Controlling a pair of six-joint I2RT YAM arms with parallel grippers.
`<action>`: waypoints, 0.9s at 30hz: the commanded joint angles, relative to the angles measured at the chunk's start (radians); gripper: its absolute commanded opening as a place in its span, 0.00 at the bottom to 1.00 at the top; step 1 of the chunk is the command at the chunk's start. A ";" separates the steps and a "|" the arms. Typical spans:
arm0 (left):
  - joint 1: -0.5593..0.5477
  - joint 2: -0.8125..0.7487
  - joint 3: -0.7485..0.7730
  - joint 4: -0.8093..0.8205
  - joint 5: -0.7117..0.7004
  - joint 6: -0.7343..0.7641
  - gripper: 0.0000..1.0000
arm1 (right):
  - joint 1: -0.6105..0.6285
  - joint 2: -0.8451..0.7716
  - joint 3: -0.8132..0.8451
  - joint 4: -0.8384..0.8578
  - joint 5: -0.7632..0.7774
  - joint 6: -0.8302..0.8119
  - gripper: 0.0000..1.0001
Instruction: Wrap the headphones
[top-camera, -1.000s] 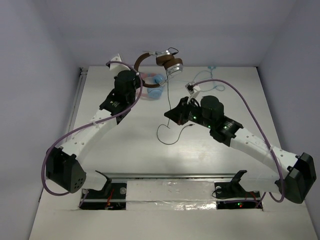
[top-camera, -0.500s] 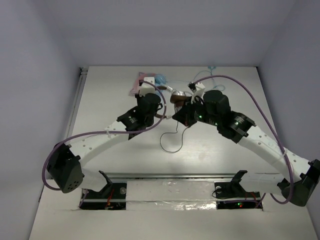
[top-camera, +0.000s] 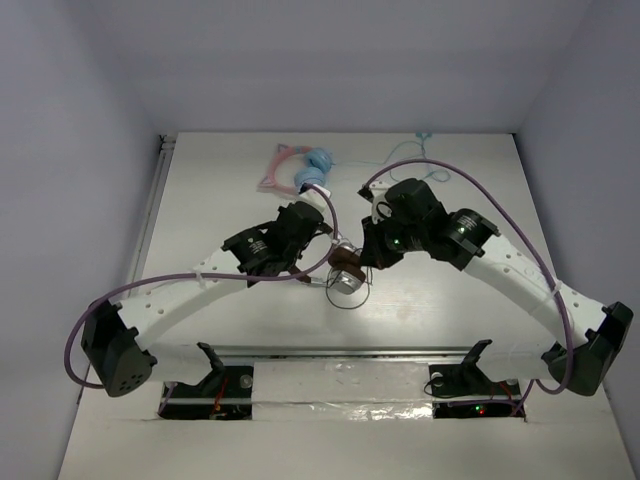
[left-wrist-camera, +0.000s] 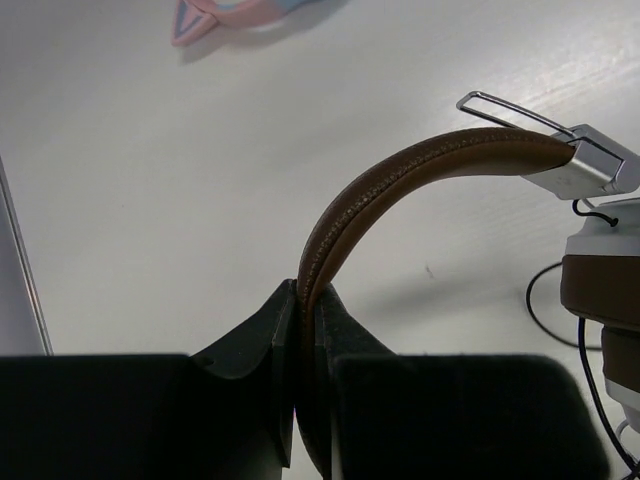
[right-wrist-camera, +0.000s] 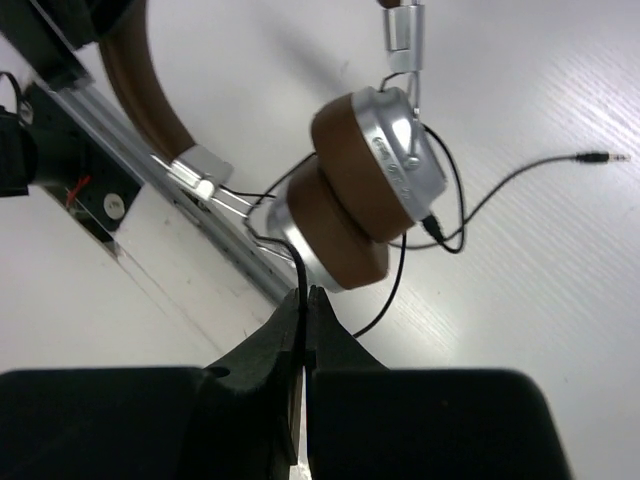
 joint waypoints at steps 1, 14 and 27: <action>-0.013 -0.065 0.056 -0.077 0.072 0.016 0.00 | 0.009 -0.006 0.081 -0.091 0.045 -0.031 0.00; -0.013 -0.220 0.033 -0.079 0.418 0.036 0.00 | 0.009 0.066 0.080 0.011 0.479 0.014 0.00; -0.013 -0.122 0.031 -0.060 0.581 0.069 0.00 | 0.009 -0.030 0.070 0.201 0.500 -0.034 0.00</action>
